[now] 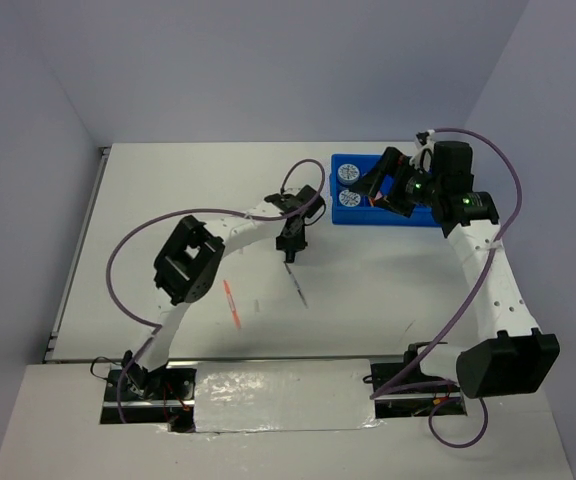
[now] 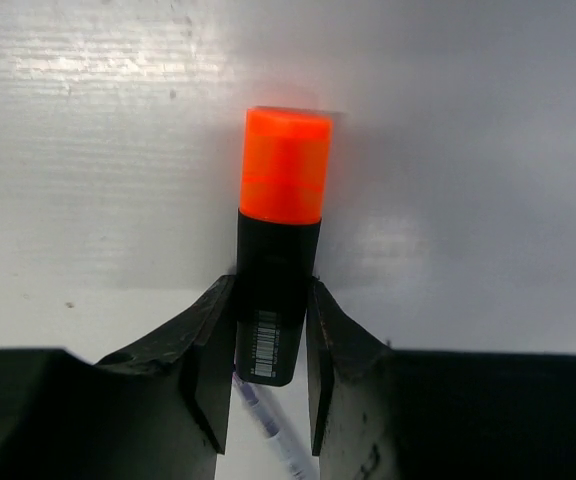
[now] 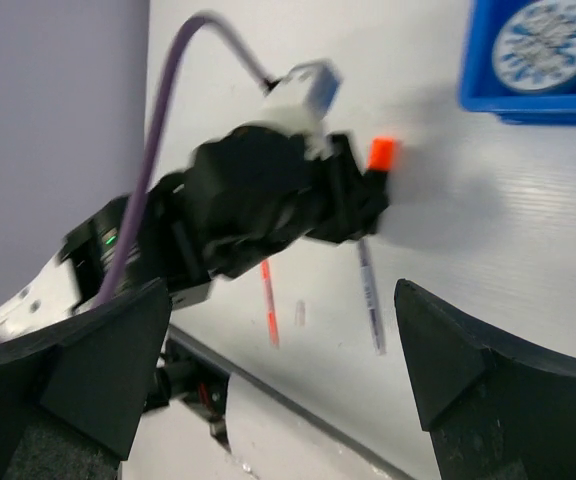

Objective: Sort the stationery into containers
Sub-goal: Pick up the pen from the center of the board.

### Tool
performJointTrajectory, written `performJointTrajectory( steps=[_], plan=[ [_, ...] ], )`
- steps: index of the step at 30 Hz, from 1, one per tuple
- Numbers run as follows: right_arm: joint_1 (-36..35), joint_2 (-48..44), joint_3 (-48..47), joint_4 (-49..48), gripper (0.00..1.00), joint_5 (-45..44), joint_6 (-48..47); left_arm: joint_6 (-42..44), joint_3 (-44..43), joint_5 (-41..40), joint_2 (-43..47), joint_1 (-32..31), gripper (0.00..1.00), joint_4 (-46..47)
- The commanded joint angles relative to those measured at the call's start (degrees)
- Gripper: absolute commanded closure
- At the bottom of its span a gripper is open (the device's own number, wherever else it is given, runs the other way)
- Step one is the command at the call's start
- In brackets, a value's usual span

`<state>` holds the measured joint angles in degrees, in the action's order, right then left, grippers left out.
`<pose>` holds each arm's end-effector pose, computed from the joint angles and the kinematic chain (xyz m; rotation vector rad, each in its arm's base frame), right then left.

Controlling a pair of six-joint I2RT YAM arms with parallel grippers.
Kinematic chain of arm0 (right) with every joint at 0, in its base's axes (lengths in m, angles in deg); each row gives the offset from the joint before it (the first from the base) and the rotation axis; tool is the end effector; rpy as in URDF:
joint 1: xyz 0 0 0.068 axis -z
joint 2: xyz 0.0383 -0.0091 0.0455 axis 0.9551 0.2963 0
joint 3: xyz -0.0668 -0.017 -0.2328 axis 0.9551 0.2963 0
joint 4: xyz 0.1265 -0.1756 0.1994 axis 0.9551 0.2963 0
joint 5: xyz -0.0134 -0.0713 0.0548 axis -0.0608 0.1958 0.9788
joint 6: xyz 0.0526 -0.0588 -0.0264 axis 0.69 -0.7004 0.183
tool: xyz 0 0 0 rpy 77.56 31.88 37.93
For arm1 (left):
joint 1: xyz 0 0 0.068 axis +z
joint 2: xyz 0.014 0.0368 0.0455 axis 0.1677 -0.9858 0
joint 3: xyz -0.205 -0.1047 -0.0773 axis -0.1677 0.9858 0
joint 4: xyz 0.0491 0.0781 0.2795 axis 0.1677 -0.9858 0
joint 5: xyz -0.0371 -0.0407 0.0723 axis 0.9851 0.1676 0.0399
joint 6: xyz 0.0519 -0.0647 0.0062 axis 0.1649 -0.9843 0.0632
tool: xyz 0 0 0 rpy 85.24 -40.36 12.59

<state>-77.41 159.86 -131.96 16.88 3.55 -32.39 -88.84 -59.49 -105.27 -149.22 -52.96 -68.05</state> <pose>0.3284 0.0635 0.3391 0.1741 2.1924 0.9205 0.3858 -0.3314 0.1023 -0.2620 2.5994 -0.1181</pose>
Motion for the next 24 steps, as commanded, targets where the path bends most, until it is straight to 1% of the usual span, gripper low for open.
performJointTrajectory(
  steps=[1,2,3,5,6,8,12,13,18,20,22,23,24],
  plan=[
    [4.2,-1.9,3.0,-5.1,0.0,1.3,1.5,14.0,9.3,7.5,13.2,0.8,1.0,11.2],
    [4.2,-1.7,3.7,-5.6,0.0,0.4,2.0,18.0,15.0,9.5,16.5,0.9,1.0,17.9],
    [4.2,-1.5,4.0,-6.7,0.0,0.4,3.5,19.9,17.2,13.1,22.4,1.3,1.0,20.7],
    [3.8,-1.3,6.0,-8.6,0.0,0.1,5.2,23.1,22.0,18.4,26.9,1.6,1.0,25.9],
    [3.0,-1.3,6.6,-9.7,0.0,0.0,6.1,23.9,22.7,20.2,30.1,1.8,1.0,26.8],
    [1.1,-1.0,7.2,-12.0,0.0,-1.1,8.1,25.4,24.5,25.8,32.4,1.8,1.0,29.0],
    [-5.6,2.2,5.3,-12.5,0.0,-5.7,9.4,25.4,28.3,30.7,37.6,1.8,1.0,33.3],
    [-8.0,2.8,4.8,-12.6,0.0,-6.7,9.7,25.4,28.8,30.9,38.1,1.9,1.0,33.6],
    [-13.9,4.6,5.9,-16.4,0.01,-10.2,14.0,24.8,29.9,34.3,40.6,1.8,1.0,35.8],
    [-16.3,5.6,5.7,-16.2,0.04,-12.3,14.7,24.7,30.2,35.8,41.2,1.8,1.0,36.5],
    [-17.5,6.1,6.1,-16.7,0.15,-13.1,15.3,24.2,30.7,36.3,42.2,1.8,1.0,37.1],
    [-18.8,6.1,6.7,-17.3,0.28,-13.1,16.1,24.3,30.8,35.9,42.7,1.8,1.0,37.2],
    [-19.3,5.9,7.1,-17.4,0.31,-13.3,16.7,24.2,30.9,35.2,42.9,1.8,1.0,36.9]
  ],
)
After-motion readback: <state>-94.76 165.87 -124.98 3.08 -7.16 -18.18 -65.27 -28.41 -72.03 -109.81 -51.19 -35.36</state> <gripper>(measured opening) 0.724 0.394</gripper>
